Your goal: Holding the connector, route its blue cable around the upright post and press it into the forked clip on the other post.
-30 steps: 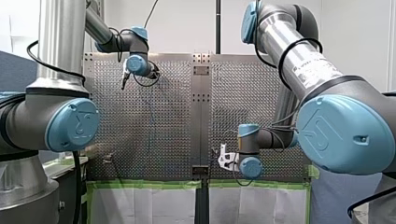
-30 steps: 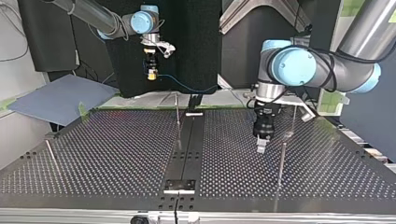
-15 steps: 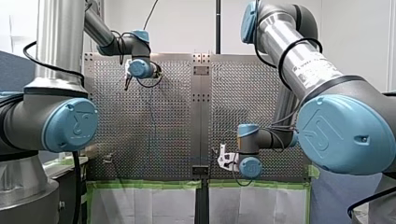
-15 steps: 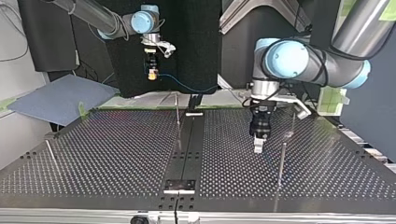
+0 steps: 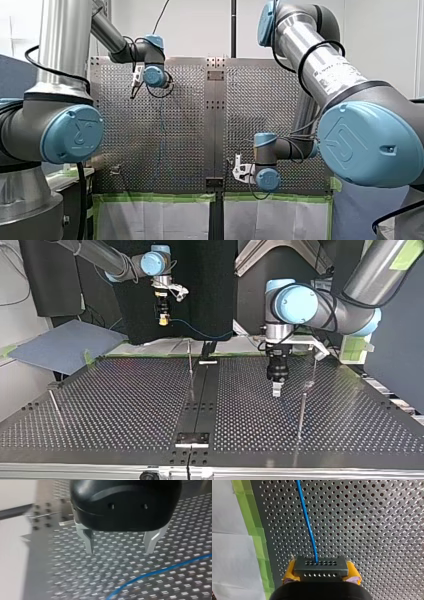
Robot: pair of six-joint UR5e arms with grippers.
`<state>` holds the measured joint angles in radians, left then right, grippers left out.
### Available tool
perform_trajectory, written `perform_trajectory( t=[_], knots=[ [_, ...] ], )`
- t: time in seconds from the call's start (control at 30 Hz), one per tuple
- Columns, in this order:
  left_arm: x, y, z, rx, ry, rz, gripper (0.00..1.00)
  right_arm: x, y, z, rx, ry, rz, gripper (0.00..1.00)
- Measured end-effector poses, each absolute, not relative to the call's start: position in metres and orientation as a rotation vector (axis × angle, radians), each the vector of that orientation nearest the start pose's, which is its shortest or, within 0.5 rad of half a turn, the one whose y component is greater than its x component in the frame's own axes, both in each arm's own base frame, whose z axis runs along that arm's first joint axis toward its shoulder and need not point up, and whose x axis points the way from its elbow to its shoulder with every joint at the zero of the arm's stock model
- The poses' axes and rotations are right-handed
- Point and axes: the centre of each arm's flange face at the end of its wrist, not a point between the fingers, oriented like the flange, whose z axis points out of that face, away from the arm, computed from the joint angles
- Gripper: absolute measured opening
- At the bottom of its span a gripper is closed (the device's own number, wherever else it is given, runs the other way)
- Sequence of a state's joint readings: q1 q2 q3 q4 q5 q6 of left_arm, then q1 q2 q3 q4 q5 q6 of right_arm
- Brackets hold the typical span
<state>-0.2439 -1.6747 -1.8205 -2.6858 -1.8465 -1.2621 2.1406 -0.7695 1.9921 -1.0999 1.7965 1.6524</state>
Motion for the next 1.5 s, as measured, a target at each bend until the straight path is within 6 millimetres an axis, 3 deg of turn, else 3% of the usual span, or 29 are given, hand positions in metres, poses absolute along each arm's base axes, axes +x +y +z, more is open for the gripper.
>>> perform_trajectory(
  t=[0.2,0.43,1.5],
  knots=[
    [0.482,-0.233,0.332,0.214,1.524,0.336,1.0,0.377,-0.38,-0.021,1.541,-1.147,1.422,0.0],
    [0.484,-0.23,0.324,0.221,1.543,0.428,1.0,0.378,-0.379,-0.021,1.543,-1.144,1.426,0.0],
    [0.501,-0.223,0.353,0.335,1.487,0.686,1.0,0.378,-0.379,-0.021,1.541,-1.142,1.431,0.0]
  ],
)
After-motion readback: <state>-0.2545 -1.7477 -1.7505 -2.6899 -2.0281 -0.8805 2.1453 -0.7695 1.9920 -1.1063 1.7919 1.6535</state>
